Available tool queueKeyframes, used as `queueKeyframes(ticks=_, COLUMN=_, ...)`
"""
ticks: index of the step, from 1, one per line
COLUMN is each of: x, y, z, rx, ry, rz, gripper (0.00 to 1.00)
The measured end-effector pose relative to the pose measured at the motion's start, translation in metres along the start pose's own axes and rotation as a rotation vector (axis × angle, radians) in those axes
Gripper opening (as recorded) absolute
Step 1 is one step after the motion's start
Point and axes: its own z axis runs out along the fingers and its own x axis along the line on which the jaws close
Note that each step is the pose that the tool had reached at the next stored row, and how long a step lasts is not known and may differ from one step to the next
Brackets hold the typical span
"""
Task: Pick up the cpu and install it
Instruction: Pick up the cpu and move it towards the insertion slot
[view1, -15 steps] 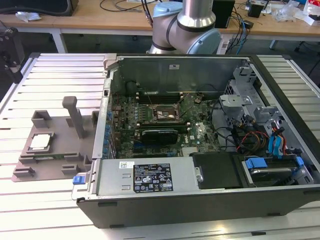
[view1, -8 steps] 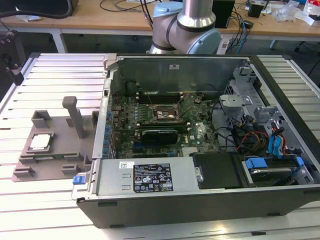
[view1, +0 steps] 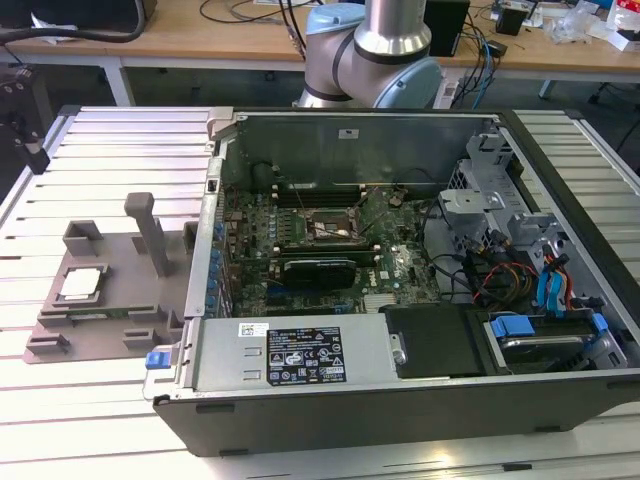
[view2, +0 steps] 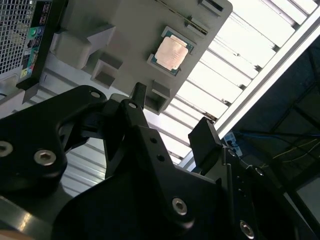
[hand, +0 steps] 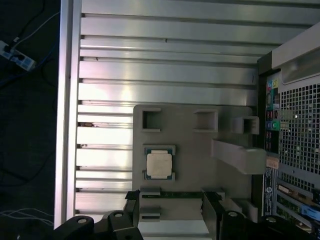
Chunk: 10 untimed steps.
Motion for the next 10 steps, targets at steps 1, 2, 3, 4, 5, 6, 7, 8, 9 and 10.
queueKeyframes(ticks=1, x=0.0, y=0.0, z=0.0007, rx=0.0, ry=0.0, rz=0.0, gripper=0.62)
queueKeyframes(ticks=2, x=0.0001, y=0.0, z=0.0024, rx=0.0001, ry=0.0, rz=0.0, gripper=0.62)
queueKeyframes(ticks=3, x=0.0001, y=0.0, z=0.0032, rx=0.0, ry=0.0, rz=0.0, gripper=0.62)
queueKeyframes(ticks=4, x=0.0001, y=0.0, z=0.0037, rx=0.0, ry=0.0, rz=0.0, gripper=0.62)
queueKeyframes(ticks=5, x=0.0001, y=0.0, z=0.0042, rx=0.0, ry=0.0, rz=0.0, gripper=0.62)
queueKeyframes(ticks=6, x=0.0002, y=0.0, z=0.0071, rx=0.0, ry=0.0, rz=0.0, gripper=0.62)
queueKeyframes(ticks=7, x=0.0002, y=0.0, z=0.0078, rx=0.0, ry=0.0, rz=0.0, gripper=0.62)
queueKeyframes(ticks=8, x=0.0003, y=0.0, z=0.0082, rx=0.0, ry=0.0, rz=0.0, gripper=0.62)
queueKeyframes(ticks=9, x=0.0003, y=0.0, z=0.0086, rx=0.0, ry=0.0, rz=0.0, gripper=0.62)
queueKeyframes(ticks=10, x=0.0003, y=0.0, z=0.009, rx=0.0, ry=0.0001, rz=0.0, gripper=0.62)
